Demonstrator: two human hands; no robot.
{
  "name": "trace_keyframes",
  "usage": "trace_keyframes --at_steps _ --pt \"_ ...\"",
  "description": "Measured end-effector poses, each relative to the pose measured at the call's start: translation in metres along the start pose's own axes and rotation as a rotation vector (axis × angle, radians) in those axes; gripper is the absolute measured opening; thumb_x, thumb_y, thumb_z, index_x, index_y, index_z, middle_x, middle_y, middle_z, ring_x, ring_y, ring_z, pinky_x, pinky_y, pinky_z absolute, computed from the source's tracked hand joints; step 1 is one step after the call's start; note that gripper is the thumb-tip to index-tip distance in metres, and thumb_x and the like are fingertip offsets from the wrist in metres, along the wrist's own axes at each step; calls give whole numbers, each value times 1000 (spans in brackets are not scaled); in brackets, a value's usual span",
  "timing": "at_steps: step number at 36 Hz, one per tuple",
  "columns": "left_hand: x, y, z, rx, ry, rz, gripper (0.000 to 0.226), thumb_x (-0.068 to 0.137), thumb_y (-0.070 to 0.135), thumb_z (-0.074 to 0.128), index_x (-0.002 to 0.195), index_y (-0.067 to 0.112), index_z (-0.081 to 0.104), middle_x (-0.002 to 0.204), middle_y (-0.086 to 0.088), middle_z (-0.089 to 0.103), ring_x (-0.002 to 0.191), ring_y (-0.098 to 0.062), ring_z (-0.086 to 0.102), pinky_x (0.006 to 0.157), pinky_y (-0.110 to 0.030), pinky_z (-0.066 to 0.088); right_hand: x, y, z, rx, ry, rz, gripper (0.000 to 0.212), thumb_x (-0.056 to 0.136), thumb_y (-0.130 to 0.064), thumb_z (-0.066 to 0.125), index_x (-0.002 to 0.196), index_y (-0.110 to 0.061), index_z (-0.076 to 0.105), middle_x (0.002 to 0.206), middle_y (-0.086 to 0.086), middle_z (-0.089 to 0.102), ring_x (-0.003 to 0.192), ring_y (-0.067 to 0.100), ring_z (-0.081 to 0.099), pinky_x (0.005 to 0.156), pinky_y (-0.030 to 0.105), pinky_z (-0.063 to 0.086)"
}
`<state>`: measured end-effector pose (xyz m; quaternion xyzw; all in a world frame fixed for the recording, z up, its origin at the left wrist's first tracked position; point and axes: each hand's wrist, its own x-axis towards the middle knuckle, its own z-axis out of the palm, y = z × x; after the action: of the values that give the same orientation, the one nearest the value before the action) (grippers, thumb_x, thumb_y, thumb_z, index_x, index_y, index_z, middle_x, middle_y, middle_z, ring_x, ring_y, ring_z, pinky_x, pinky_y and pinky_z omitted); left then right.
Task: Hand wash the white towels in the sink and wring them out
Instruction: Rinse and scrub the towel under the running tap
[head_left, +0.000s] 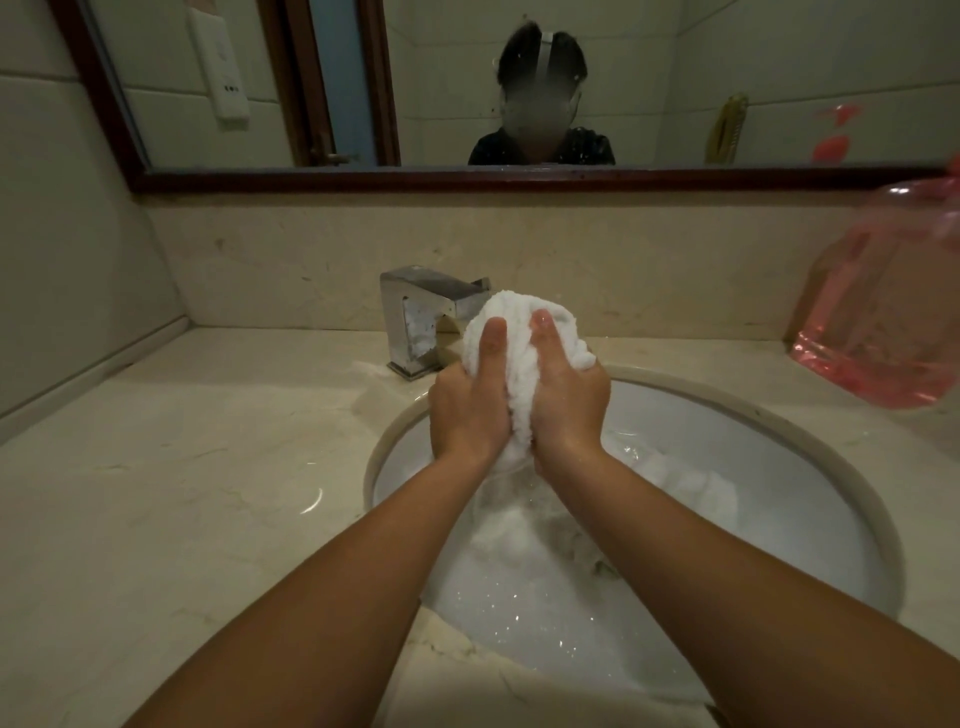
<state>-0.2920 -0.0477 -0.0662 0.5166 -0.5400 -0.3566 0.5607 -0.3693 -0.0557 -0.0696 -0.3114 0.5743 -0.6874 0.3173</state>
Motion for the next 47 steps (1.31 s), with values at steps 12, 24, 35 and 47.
trace_keyframes --at_steps 12,24,35,47 --pt "24 -21 6 -175 -193 -21 90 90 91 23 157 37 46 159 14 49 144 -9 46 121 -38 35 10 5 -4 70 -118 73 59 90 -78 59 130 -37 45 124 -4 64 115 21 66 103 47 56" --pt "13 -23 5 64 -149 127 84 94 85 13 157 37 41 154 5 54 139 -19 52 106 -33 38 -2 14 3 12 -20 49 88 72 -85 60 143 -39 36 142 8 53 117 29 64 105 52 55" --pt "31 -22 -1 -108 52 -137 85 99 74 14 155 22 50 157 -5 53 147 -27 48 122 -46 35 8 19 4 -42 -283 32 54 102 -60 59 142 -27 45 124 -3 69 111 17 70 101 43 59" --pt "51 -20 -13 -313 200 -304 85 94 84 25 144 20 52 137 -1 62 128 -28 58 116 -50 41 16 20 31 -31 -365 133 35 110 -51 46 140 -33 49 125 -3 67 116 21 66 105 45 55"
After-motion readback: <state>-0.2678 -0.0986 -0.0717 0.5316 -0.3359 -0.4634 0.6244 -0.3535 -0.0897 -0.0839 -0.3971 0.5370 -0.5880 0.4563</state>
